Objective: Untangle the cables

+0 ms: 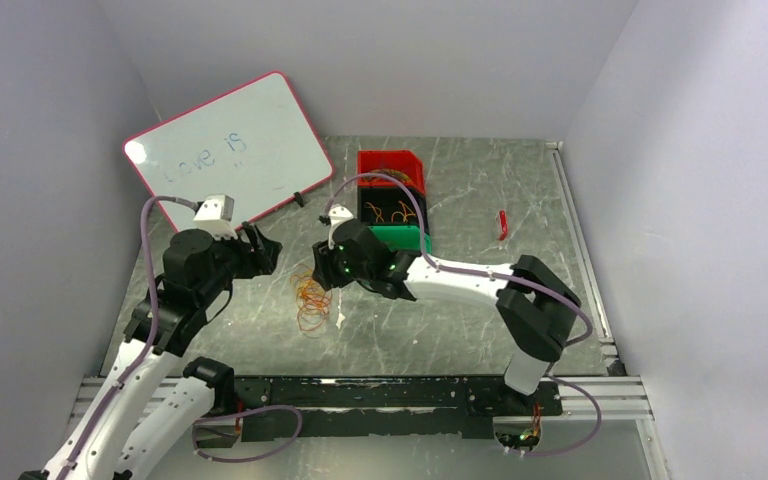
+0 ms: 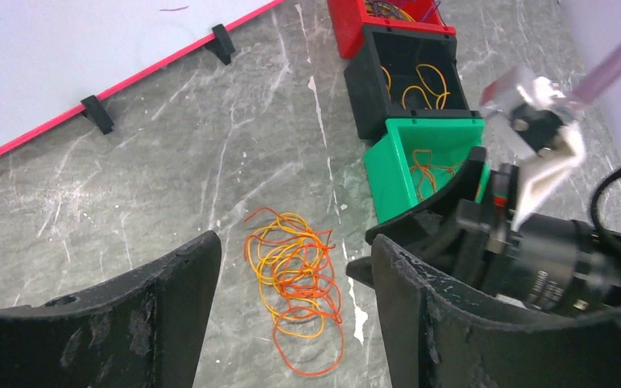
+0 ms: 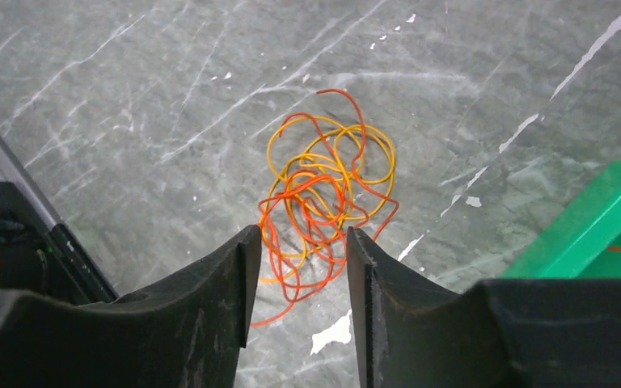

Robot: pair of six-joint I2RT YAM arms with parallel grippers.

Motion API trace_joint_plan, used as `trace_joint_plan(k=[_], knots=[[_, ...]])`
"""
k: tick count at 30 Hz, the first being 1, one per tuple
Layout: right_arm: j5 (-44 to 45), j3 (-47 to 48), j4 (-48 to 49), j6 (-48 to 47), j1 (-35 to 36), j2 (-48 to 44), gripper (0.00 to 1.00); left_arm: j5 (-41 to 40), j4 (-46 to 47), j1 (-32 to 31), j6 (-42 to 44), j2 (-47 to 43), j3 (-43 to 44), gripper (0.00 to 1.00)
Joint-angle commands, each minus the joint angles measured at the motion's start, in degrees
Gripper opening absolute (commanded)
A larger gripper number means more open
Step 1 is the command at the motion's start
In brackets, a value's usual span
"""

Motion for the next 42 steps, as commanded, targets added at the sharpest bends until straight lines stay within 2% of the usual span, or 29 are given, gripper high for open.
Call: trace_joint_plan(k=[1, 8, 16, 21, 24, 30, 37, 42], knots=[[3.22, 1.16, 4.58, 6.49, -0.08, 2.89, 0.45, 2.09, -0.11, 0.60, 0.36, -0.58, -0.12, 0.73], [7.31, 0.86, 7.50, 9.83, -0.09, 6.75, 0.37, 2.78, 0.00, 0.61, 0.56, -0.74, -0.28, 0.72], [6.89, 3.38, 5.35, 8.80, -0.10, 10.28, 0.34, 2.94, 0.31, 0.61, 0.71, -0.96, -0.64, 0.73], [7.36, 3.45, 5.23, 8.30, -0.09, 10.73, 0.28, 3.03, 0.38, 0.61, 0.79, -1.16, -0.79, 0.73], [7.12, 3.35, 5.16, 8.22, -0.08, 10.81, 0.21, 2.99, 0.39, 0.55, 0.85, -1.07, -0.72, 0.73], [7.80, 2.11, 5.68, 6.82, -0.03, 8.47, 0.00, 2.61, 0.53, 0.60, 0.64, -1.10, -0.93, 0.73], [9.12, 2.56, 4.51, 1.22, 0.07, 2.06, 0.00, 2.14, 0.63, 0.62, 0.26, -1.86, -0.93, 0.74], [7.41, 5.03, 0.86, -3.08, 0.01, -3.63, 0.00, 5.90, 3.93, 0.61, 0.95, -3.80, -1.98, 0.79]])
